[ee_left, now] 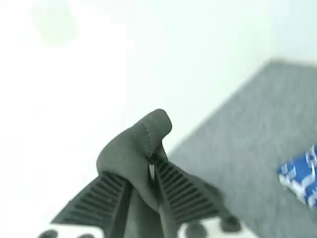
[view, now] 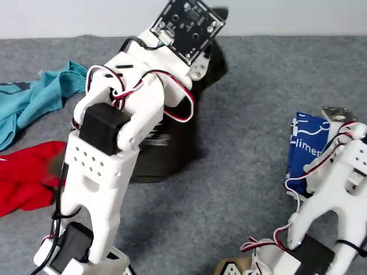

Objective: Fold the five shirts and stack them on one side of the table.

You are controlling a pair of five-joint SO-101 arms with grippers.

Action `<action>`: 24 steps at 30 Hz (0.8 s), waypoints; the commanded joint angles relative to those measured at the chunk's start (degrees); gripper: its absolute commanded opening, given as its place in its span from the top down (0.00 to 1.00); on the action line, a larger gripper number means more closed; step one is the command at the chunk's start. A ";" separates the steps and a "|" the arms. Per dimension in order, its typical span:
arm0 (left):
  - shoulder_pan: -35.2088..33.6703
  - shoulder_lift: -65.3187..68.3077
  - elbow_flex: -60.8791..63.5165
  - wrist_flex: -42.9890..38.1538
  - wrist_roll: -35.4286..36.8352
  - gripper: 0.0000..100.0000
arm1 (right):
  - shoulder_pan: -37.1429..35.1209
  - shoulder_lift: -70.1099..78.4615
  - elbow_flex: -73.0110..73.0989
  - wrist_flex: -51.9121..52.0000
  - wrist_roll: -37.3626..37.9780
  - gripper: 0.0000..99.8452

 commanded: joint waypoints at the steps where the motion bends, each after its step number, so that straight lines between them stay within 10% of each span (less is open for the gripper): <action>1: 0.09 -3.08 -3.56 -3.96 0.26 1.00 | 0.40 -2.42 -0.26 2.51 -0.53 0.99; 15: -21.89 -3.60 6.11 26.90 -0.18 1.00 | -16.40 -2.51 -0.53 2.42 -3.69 0.99; 24: -37.10 -3.78 25.71 27.08 -3.52 1.00 | -34.42 -2.07 -0.70 2.24 -5.89 0.99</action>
